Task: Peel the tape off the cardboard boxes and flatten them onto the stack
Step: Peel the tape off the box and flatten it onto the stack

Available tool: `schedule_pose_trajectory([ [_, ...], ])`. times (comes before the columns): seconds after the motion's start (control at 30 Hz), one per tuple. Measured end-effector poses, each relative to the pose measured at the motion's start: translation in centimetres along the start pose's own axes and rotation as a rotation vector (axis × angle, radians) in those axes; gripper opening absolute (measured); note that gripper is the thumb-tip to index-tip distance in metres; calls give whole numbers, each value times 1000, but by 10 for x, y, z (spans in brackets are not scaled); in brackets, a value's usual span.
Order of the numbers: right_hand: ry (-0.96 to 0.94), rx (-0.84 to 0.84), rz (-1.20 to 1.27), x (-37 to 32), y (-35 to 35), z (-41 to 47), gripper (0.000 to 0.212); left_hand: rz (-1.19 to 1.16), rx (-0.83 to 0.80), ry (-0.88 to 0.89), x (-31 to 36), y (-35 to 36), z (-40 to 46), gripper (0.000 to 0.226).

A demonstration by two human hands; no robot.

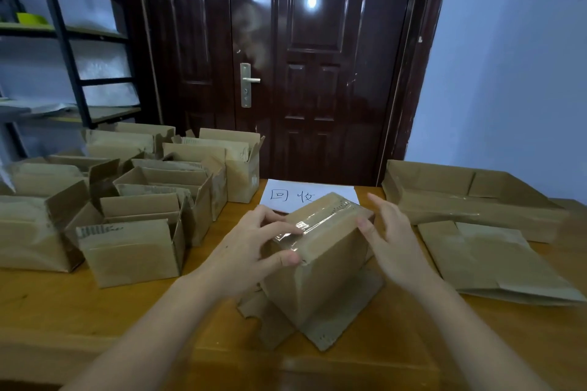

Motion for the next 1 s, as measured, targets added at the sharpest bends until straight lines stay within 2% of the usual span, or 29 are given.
schedule_pose_trajectory([
  [0.07, -198, -15, -41, -23, -5, -12, 64, 0, 86, -4, 3, 4, -1, 63],
  [0.13, -344, -137, -96, -41, -1, -26, 69, 59, 205, 32, 13, 12, -2, 71],
  [0.2, -419, -242, -180, -49, 8, -38, 74, 130, 313, 83, 26, 20, -3, 72],
  [0.27, -458, -238, -242, -46, 13, -44, 73, 147, 356, 111, 33, 26, -2, 72],
  [0.33, -432, -249, -180, -37, 10, -44, 69, 167, 328, 151, 34, 31, -3, 71],
  [0.4, -404, -303, -134, -25, 4, -43, 68, 283, 286, 228, 32, 35, -4, 66],
  [0.47, -401, -348, -196, -18, -1, -40, 69, 373, 259, 282, 30, 40, -3, 64],
  [0.63, -334, -394, -259, -6, -6, -33, 73, 282, 142, 303, 31, 56, 8, 82],
  [0.77, -311, -340, -302, -1, -4, -35, 86, 215, 151, 264, 30, 68, 7, 85],
  [0.87, -380, -264, -390, -4, -1, -38, 98, 156, 158, 219, 28, 74, 6, 83],
  [1.0, -394, -208, -371, 0, 4, -44, 99, 140, 209, 201, 27, 79, 5, 83],
])
Point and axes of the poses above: each hand's wrist, its own z-axis towards the middle knuckle, its own y-axis out of the palm, x = y × z, the point moved 4 cm from there along z, towards the middle knuckle, and after that the axes turned 10 degrees about -z, right-handed, at the moved point
